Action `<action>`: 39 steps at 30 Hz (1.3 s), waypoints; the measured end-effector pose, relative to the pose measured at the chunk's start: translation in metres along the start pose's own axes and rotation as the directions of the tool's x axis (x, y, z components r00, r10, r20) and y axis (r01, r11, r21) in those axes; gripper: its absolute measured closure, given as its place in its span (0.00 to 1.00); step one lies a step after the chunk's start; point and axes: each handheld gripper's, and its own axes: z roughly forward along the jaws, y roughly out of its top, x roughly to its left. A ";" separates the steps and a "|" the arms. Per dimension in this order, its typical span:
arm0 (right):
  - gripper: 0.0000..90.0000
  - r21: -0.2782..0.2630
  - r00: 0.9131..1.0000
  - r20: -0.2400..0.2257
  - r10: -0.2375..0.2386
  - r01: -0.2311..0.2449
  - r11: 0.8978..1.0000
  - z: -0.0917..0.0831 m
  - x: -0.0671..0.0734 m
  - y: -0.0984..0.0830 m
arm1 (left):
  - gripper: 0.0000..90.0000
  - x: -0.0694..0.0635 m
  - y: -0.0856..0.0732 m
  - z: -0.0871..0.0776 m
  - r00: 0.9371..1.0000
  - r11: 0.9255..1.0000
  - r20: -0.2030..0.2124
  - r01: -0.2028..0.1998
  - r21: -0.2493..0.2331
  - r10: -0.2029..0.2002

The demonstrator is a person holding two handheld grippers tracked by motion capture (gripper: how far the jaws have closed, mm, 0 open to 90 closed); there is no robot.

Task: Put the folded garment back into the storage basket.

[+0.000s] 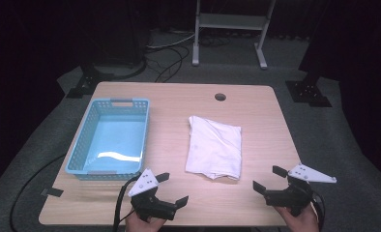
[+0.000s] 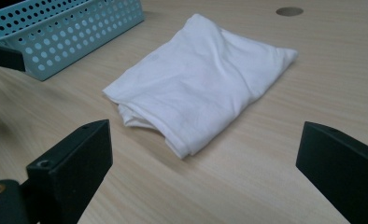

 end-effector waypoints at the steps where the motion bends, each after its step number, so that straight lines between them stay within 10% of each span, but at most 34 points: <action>1: 0.04 0.000 1.000 -0.016 0.004 -0.004 1.000 0.005 0.000 0.007 | 0.02 -0.001 0.000 0.001 1.000 1.000 0.009 0.001 0.001 -0.001; 19: 0.05 0.081 0.982 -0.157 0.107 -0.095 0.992 0.073 -0.016 0.046 | 0.02 -0.003 0.000 0.002 1.000 1.000 0.026 -0.004 0.003 0.004; 39: 0.05 0.174 0.980 -0.147 0.136 -0.110 0.979 0.122 -0.029 0.071 | 0.02 -0.005 0.002 0.006 0.999 1.000 0.054 -0.005 0.008 0.005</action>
